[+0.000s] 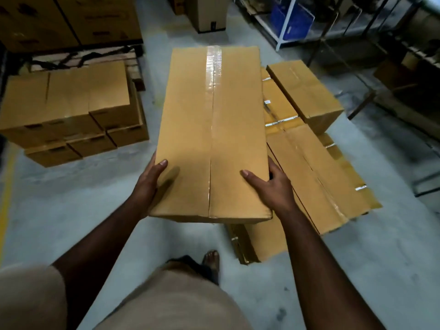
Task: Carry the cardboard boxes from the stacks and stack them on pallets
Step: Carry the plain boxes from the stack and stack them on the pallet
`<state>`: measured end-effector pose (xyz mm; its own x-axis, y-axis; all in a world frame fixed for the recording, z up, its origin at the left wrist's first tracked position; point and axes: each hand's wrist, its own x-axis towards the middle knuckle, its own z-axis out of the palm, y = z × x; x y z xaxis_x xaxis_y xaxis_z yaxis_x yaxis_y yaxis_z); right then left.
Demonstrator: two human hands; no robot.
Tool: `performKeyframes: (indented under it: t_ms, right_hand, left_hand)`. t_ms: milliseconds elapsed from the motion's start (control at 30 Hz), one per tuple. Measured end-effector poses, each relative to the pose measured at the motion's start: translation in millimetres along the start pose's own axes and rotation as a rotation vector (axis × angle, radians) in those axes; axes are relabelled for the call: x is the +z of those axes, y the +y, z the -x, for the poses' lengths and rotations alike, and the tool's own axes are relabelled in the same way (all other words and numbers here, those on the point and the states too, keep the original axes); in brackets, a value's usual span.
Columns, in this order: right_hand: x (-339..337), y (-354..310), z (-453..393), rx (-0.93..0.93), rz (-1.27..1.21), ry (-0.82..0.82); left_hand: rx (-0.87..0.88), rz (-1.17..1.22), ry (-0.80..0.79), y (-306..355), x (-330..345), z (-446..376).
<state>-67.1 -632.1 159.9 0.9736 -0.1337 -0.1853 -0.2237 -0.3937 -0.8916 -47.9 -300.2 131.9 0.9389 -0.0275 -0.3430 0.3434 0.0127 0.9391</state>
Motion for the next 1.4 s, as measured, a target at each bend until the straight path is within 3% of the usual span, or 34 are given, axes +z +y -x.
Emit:
performKeyframes:
  t_ms: [267, 633, 833, 1167, 1400]
  right_hand:
    - [-118, 39, -19, 0.018, -0.019, -0.035]
    - [-314, 149, -90, -0.084, 0.023, -0.253]
    - [-398, 183, -106, -0.049, 0.024, -0.336]
    - [-517, 234, -149, 0.047, 0.069, -0.171]
    - [-640, 289, -207, 0.055, 0.122, -0.158]
  left_hand:
    - [0.014, 0.011, 0.043, 22, 131, 12]
    - [0.006, 0.066, 0.310, -20, 370, 46]
    - [-0.048, 0.125, 0.334, -23, 459, 56]
    - [-0.013, 0.059, 0.163, -26, 580, -7]
    - [-0.041, 0.075, -0.023, -29, 715, -66]
